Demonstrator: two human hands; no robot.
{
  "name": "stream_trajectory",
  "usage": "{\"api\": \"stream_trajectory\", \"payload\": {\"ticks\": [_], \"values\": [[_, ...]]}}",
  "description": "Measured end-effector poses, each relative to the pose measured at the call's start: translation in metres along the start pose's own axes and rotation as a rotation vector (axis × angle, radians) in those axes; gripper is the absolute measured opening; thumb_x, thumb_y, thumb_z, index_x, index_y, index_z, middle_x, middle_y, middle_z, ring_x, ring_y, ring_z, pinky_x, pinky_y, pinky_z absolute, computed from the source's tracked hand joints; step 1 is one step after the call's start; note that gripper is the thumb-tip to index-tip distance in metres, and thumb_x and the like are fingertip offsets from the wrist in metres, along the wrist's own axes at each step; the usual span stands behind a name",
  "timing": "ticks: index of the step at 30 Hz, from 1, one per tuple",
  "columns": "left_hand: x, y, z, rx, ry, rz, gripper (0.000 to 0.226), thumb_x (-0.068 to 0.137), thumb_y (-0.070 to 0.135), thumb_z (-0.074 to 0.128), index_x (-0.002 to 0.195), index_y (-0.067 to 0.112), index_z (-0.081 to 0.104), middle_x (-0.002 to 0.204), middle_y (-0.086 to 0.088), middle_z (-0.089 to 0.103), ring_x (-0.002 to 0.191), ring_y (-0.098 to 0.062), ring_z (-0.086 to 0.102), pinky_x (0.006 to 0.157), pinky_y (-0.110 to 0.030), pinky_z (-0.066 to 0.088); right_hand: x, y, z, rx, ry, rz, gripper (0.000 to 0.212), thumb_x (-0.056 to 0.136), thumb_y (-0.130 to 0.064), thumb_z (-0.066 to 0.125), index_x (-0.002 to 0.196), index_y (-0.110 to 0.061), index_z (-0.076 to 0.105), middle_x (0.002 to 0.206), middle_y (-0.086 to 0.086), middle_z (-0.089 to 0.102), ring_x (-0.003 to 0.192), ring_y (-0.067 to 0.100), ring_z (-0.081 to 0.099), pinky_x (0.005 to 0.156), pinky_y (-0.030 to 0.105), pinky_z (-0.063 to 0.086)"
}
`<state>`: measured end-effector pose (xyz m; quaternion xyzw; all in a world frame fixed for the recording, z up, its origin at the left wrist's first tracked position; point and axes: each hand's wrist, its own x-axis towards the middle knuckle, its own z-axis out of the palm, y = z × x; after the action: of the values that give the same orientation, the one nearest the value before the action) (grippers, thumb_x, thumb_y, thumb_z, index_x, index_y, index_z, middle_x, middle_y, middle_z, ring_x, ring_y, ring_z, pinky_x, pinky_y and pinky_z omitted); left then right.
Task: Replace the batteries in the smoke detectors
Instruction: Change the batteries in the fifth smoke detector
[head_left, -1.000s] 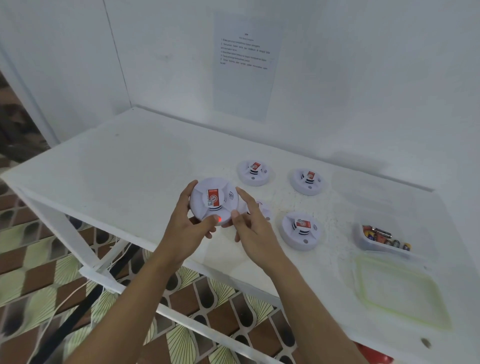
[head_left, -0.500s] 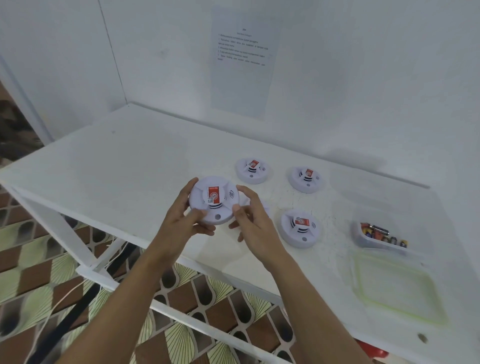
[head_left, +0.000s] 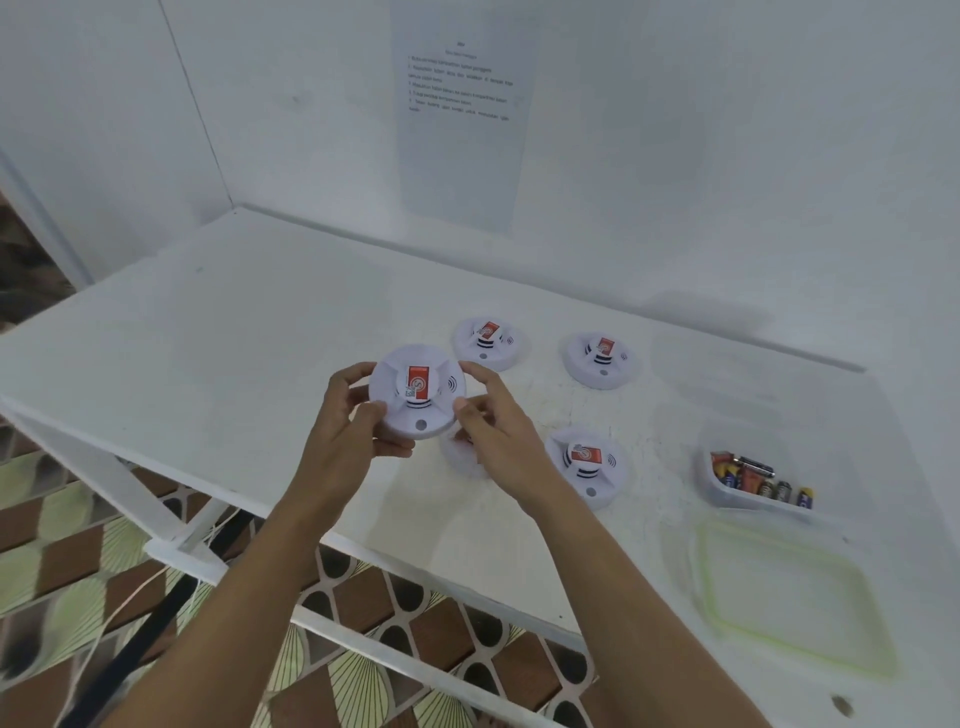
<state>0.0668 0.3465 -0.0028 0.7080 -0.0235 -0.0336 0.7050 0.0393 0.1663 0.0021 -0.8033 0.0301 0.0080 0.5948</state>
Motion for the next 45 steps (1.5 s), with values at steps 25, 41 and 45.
{"api": "stream_trajectory", "payload": {"ticks": [25, 41, 45], "values": [[0.049, 0.004, 0.057, 0.152, 0.171, 0.074, 0.04, 0.103, 0.026, 0.047, 0.143, 0.03, 0.047, 0.118, -0.002, 0.067, 0.076, -0.019, 0.073, 0.08, -0.038, 0.059, 0.059, 0.002, -0.064, -0.036, -0.076, -0.026, 0.04, 0.103, -0.029, 0.05, 0.14, -0.039, 0.037, 0.123, -0.001, 0.063, 0.105, 0.016, 0.063, 0.068, 0.013, 0.045], [0.072, 0.007, 0.035, 0.184, 0.113, 0.079, 0.039, 0.103, 0.019, 0.046, 0.141, 0.027, 0.052, 0.112, 0.003, 0.069, 0.075, -0.019, 0.073, 0.073, -0.033, 0.06, 0.064, -0.002, -0.047, -0.009, 0.037, -0.035, 0.036, 0.101, -0.036, 0.056, 0.136, -0.035, 0.046, 0.121, -0.005, 0.063, 0.101, 0.005, 0.063, 0.076, 0.017, 0.046], [0.076, 0.006, 0.02, 0.185, 0.081, 0.08, 0.038, 0.103, 0.021, 0.046, 0.141, 0.026, 0.051, 0.112, 0.002, 0.07, 0.074, -0.02, 0.073, 0.074, -0.034, 0.059, 0.063, -0.008, -0.032, -0.014, 0.07, -0.015, 0.034, 0.101, -0.037, 0.056, 0.133, -0.036, 0.047, 0.116, -0.011, 0.061, 0.095, -0.003, 0.061, 0.072, 0.014, 0.044]]}}
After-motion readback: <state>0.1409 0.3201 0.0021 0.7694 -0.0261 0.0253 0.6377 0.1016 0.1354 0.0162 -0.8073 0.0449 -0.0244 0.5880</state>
